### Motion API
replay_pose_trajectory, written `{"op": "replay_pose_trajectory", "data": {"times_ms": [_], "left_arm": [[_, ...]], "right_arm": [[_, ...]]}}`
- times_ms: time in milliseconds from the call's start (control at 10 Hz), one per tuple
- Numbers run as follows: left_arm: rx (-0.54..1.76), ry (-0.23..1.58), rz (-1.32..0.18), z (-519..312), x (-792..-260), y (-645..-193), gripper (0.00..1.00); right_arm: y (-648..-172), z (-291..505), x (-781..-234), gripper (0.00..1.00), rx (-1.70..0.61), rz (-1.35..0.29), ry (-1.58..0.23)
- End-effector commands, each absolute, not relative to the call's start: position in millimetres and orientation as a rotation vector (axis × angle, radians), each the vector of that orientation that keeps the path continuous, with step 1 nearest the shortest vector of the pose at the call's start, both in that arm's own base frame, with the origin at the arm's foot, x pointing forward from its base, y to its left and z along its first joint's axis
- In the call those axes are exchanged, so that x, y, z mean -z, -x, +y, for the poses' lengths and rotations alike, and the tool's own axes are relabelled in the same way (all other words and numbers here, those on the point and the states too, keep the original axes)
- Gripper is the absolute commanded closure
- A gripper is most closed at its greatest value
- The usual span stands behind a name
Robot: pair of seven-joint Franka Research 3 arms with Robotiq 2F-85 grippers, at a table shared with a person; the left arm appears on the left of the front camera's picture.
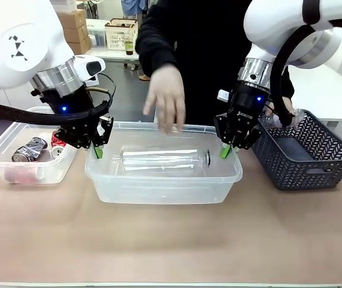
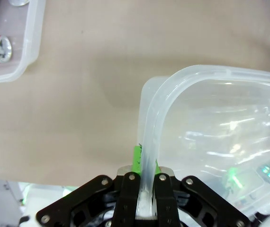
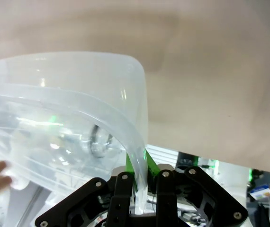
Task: Sort the waste into each basket.
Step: Offer the picked Organizing box to the human.
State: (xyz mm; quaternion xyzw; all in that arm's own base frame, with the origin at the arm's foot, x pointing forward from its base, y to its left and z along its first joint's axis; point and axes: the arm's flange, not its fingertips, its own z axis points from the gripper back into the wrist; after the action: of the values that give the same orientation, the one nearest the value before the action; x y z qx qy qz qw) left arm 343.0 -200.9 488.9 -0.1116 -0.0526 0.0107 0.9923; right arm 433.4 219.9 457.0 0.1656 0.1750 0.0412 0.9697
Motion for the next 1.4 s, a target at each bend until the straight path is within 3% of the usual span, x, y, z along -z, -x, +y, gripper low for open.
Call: {"op": "replay_pose_trajectory", "data": {"times_ms": [0,1300], "left_arm": [[-0.045,0.228,-0.109,-198.0,-487.8,-341.2,1.0],[-0.045,0.228,-0.109,-198.0,-487.8,-341.2,1.0]], "right_arm": [[-431.7,217.0,-461.7,1.0,-0.106,0.351,-0.344],[-431.7,217.0,-461.7,1.0,-0.106,0.351,-0.344]]}}
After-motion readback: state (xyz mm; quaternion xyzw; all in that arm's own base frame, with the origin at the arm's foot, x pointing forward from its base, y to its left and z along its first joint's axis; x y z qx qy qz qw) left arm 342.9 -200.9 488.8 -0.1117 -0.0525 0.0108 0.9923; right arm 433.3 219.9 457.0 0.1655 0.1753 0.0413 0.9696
